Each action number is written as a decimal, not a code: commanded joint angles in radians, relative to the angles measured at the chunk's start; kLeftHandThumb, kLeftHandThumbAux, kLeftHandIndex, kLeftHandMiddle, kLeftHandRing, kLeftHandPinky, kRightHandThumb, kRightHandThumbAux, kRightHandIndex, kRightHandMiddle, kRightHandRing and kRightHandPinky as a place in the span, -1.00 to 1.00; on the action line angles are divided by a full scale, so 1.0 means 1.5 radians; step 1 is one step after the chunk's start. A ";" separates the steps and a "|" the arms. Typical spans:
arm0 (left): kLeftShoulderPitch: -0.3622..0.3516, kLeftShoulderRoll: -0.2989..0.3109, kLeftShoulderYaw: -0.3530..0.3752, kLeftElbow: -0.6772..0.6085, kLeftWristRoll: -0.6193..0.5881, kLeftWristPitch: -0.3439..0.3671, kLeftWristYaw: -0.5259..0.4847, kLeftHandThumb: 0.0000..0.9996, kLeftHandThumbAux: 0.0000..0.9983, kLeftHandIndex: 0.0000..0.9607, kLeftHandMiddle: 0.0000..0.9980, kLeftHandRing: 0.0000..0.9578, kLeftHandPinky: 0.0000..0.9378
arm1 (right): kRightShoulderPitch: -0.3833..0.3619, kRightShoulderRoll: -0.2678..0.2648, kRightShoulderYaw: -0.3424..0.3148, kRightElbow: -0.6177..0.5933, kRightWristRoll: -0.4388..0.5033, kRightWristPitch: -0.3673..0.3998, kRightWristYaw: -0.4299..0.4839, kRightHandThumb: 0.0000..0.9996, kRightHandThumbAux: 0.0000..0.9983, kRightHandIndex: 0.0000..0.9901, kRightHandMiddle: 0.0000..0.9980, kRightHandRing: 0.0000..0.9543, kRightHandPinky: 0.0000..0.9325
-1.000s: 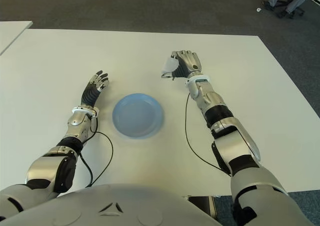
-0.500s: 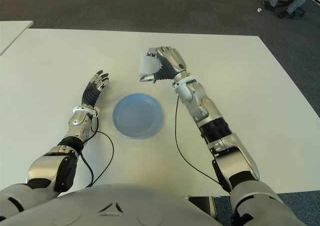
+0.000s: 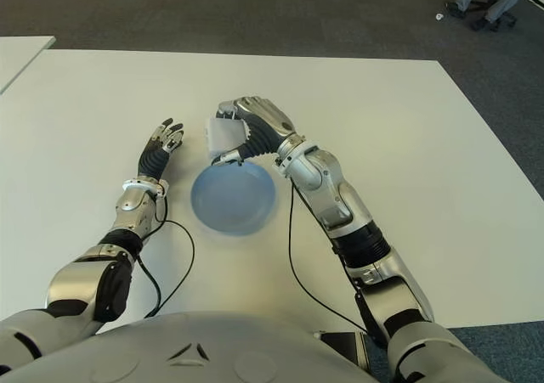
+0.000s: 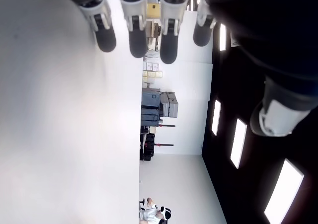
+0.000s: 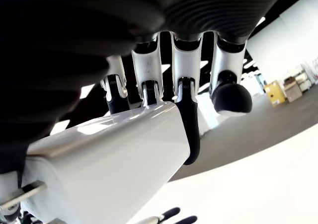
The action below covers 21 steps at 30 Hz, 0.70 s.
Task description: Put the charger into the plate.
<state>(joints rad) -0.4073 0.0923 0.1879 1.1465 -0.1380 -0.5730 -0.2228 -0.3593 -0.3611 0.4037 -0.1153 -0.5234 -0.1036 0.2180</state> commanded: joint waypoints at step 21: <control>0.040 -0.014 0.013 0.035 -0.005 0.066 -0.010 -1.00 -0.04 -1.00 -0.69 -0.73 -0.88 | 0.069 0.007 -0.007 0.002 0.021 0.010 0.059 0.69 0.35 -0.15 0.02 0.40 0.23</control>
<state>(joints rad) -0.4076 0.0865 0.2091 1.1460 -0.1472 -0.5671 -0.2311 -0.2543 -0.3377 0.4016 -0.1160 -0.5054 -0.0776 0.2840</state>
